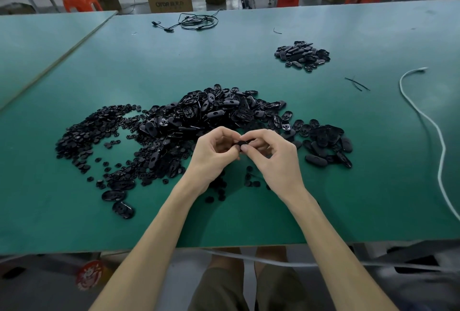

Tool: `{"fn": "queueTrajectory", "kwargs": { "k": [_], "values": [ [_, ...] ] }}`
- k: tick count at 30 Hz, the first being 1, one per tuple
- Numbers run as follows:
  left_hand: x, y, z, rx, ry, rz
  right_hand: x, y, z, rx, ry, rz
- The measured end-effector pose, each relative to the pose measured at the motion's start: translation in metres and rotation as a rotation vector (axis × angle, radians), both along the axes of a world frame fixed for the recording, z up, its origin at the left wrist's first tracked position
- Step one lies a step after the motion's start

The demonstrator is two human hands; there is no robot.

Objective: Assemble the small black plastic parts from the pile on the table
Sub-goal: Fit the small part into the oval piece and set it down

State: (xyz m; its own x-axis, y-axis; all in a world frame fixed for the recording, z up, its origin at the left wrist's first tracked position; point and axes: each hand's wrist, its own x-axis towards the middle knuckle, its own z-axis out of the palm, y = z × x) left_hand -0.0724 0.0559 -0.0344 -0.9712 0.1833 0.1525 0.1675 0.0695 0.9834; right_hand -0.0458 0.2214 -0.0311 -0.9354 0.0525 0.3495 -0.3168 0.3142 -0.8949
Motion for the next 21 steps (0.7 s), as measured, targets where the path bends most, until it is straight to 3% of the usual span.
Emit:
{"fn": "queueTrajectory", "kwargs": {
  "k": [6,17,21],
  "values": [
    [0.0007,0.0002,-0.0009,-0.012,0.049,-0.007,0.0001,-0.0001,-0.0009,0.088,0.04,0.022],
    [0.0024,0.001,0.0019,0.038,0.084,0.017,-0.0018,0.0019,-0.0026,0.077,0.082,-0.03],
    [-0.0006,-0.0006,0.0,0.014,0.108,0.071,-0.0002,0.0023,-0.0002,-0.013,0.128,-0.125]
  ]
}}
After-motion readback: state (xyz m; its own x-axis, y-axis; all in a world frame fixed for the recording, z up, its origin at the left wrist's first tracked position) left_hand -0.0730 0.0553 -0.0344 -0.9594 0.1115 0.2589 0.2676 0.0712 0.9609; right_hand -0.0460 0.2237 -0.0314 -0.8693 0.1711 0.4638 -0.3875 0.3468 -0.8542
